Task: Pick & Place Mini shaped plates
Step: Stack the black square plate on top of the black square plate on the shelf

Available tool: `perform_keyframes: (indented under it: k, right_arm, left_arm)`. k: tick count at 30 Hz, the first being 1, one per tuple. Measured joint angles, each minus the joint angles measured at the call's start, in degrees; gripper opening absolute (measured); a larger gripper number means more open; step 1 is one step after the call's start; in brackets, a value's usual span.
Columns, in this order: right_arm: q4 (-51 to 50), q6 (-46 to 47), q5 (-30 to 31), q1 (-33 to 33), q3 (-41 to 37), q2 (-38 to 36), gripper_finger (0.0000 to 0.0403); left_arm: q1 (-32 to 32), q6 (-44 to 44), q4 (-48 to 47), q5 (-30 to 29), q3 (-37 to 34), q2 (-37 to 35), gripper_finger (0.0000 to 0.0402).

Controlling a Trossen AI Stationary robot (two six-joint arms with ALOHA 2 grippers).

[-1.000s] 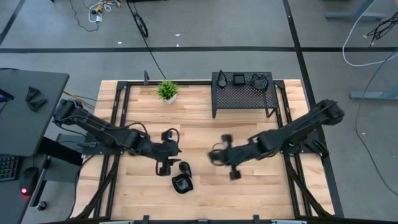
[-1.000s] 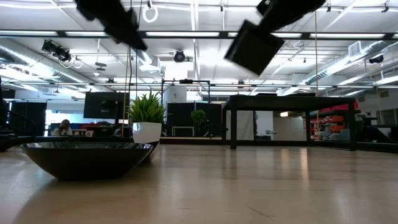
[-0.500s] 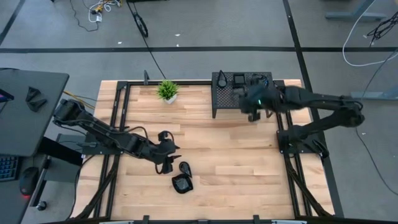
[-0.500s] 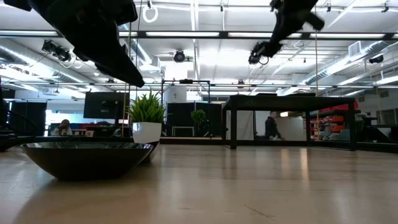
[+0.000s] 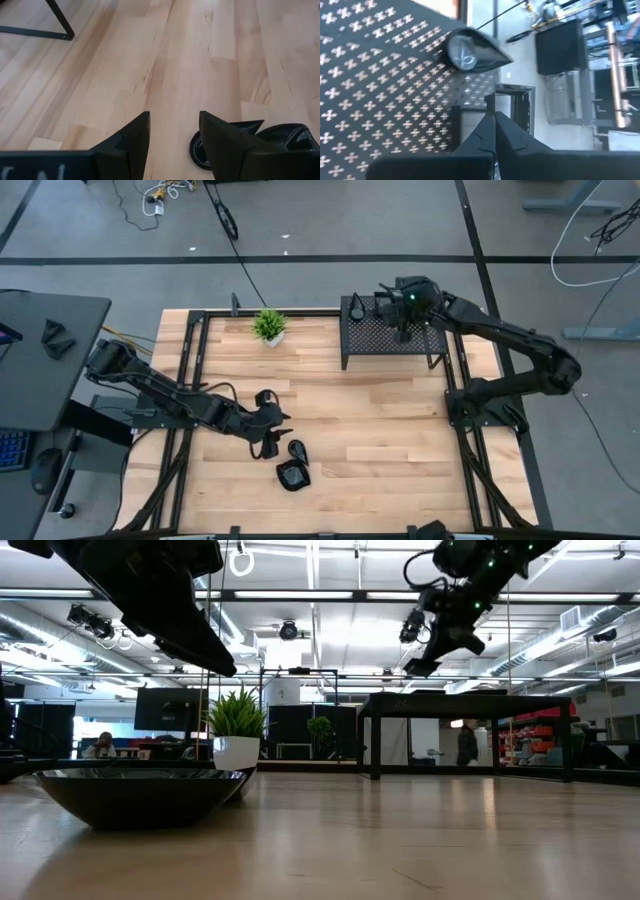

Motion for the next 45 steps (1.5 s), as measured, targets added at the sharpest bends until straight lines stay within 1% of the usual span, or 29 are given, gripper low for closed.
perform_keyframes:
  k: [5,13,23,27,31,34,37,40,45]
  right_arm:
    - [0.72,-0.25,-0.91,-2.05,-1.33,1.11,0.0003]
    - [3.2,-0.48,-0.87,-2.87,-5.27,1.75,0.0007]
    - [4.86,1.36,-0.77,-2.85,-5.81,1.74,0.0012]
    - [4.84,3.19,-0.71,-2.85,-5.81,1.73,0.0032]
    - [4.82,3.86,0.1,-2.85,-5.81,1.73,0.0069]
    - [4.12,4.04,2.52,-2.14,-5.83,1.16,0.0099]
    - [3.18,3.32,1.69,-0.69,-5.84,-0.46,0.0117]
    - [3.03,5.24,1.05,-0.12,-5.84,-1.12,0.0118]
    - [3.0,10.18,0.28,-0.69,-5.84,-0.12,0.0102]
  left_arm:
    - [0.0,-0.7,0.1,0.0,0.0,0.0,0.0177]
    - [0.0,-0.9,0.52,0.0,0.0,0.0,0.0177]
    - [0.0,-0.92,0.74,-0.37,0.0,0.0,0.0177]
    - [0.0,-0.95,0.78,-0.37,0.0,0.0,0.0177]
    - [0.0,-0.96,0.8,-0.37,0.0,0.0,0.0177]
    - [0.0,-0.97,0.8,-0.37,0.0,0.0,0.0177]
    - [0.0,-0.97,0.8,-0.37,0.0,0.0,0.0177]
    - [0.0,-0.97,0.85,-0.37,0.0,0.0,0.0177]
    - [0.0,-0.99,0.91,-0.37,0.0,0.0,0.0177]
